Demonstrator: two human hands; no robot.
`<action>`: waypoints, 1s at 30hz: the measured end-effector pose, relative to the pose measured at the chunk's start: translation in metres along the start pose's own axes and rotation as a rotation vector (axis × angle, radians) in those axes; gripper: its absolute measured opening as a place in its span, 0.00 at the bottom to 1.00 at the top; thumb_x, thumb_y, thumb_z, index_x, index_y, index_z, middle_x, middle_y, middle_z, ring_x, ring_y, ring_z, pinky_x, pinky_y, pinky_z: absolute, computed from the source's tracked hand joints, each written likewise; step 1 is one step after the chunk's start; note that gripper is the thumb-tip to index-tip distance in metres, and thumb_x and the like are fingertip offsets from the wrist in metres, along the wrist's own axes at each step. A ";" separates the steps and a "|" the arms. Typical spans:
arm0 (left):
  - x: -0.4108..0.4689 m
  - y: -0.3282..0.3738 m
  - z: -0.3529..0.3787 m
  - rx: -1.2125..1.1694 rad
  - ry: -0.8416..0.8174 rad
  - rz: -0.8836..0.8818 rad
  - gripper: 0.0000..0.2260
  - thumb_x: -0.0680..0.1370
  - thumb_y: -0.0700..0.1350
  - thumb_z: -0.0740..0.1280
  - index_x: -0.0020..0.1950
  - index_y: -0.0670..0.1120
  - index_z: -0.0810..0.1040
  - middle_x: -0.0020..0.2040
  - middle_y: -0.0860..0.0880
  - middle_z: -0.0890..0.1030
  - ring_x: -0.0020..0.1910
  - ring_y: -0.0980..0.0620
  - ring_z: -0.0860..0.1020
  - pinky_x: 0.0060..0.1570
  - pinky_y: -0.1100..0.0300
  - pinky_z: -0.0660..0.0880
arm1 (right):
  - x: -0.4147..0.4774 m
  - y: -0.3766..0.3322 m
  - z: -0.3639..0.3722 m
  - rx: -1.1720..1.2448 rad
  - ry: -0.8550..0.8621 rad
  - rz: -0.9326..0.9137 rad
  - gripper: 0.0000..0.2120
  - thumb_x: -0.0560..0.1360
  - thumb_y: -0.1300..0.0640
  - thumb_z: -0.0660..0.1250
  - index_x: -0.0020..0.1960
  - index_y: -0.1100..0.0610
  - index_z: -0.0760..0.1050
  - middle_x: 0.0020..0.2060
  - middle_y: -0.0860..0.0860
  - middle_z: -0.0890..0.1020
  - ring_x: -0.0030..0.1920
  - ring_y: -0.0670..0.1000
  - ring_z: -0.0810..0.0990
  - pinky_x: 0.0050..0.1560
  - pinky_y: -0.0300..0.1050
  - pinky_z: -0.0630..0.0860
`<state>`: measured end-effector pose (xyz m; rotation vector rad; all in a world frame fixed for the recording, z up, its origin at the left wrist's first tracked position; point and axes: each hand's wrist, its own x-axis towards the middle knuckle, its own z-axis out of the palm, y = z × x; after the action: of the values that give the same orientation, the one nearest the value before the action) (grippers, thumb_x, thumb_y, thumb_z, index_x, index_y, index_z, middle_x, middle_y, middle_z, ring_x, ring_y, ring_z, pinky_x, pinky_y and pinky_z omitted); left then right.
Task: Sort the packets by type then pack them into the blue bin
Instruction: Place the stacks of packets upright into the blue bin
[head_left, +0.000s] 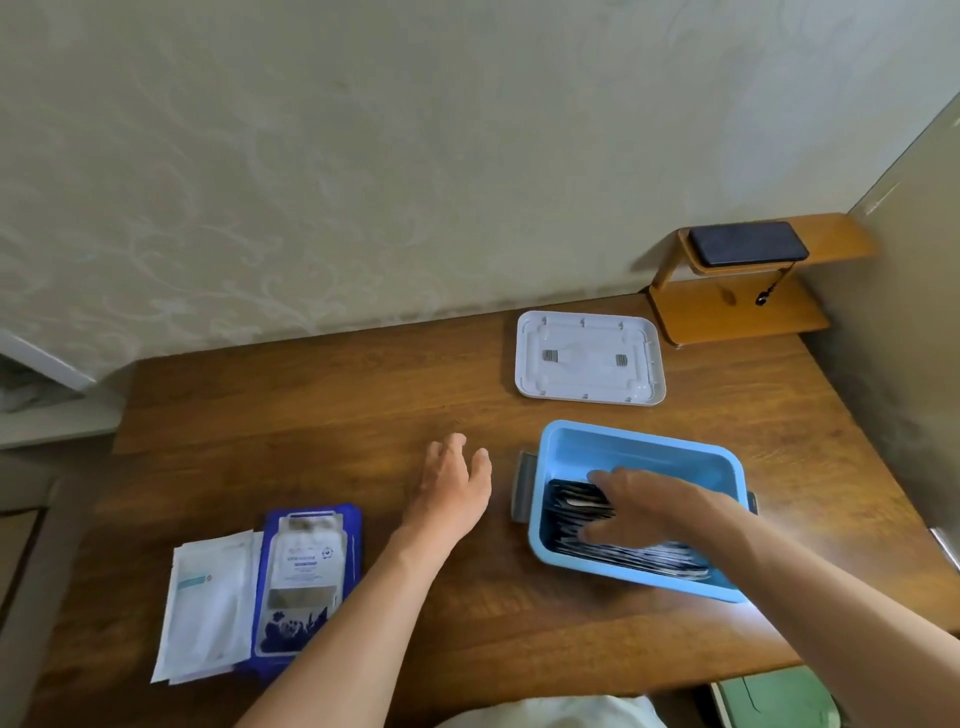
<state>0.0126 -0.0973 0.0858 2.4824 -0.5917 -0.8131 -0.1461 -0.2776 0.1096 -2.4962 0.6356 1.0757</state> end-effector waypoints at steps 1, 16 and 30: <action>0.000 -0.002 -0.001 -0.001 0.000 0.001 0.23 0.85 0.59 0.54 0.77 0.51 0.65 0.76 0.48 0.66 0.71 0.45 0.71 0.68 0.46 0.73 | -0.001 -0.003 0.001 0.002 0.005 0.011 0.33 0.75 0.33 0.65 0.72 0.52 0.65 0.61 0.51 0.77 0.60 0.54 0.78 0.59 0.48 0.76; -0.003 -0.081 -0.045 0.003 0.068 -0.079 0.15 0.84 0.47 0.59 0.69 0.46 0.73 0.67 0.47 0.74 0.66 0.46 0.74 0.61 0.52 0.74 | -0.012 -0.062 -0.037 -0.290 0.475 -0.050 0.18 0.80 0.43 0.60 0.62 0.52 0.75 0.55 0.50 0.79 0.54 0.53 0.80 0.46 0.44 0.74; -0.044 -0.213 -0.078 -0.153 0.203 -0.442 0.17 0.82 0.46 0.64 0.71 0.46 0.71 0.66 0.45 0.74 0.63 0.44 0.77 0.57 0.55 0.78 | 0.084 -0.258 0.065 0.517 0.120 -0.115 0.07 0.73 0.54 0.66 0.45 0.58 0.77 0.38 0.51 0.81 0.41 0.51 0.78 0.39 0.43 0.71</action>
<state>0.0834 0.1187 0.0457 2.5418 0.0939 -0.7140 0.0027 -0.0527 0.0402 -2.1218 0.6903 0.6231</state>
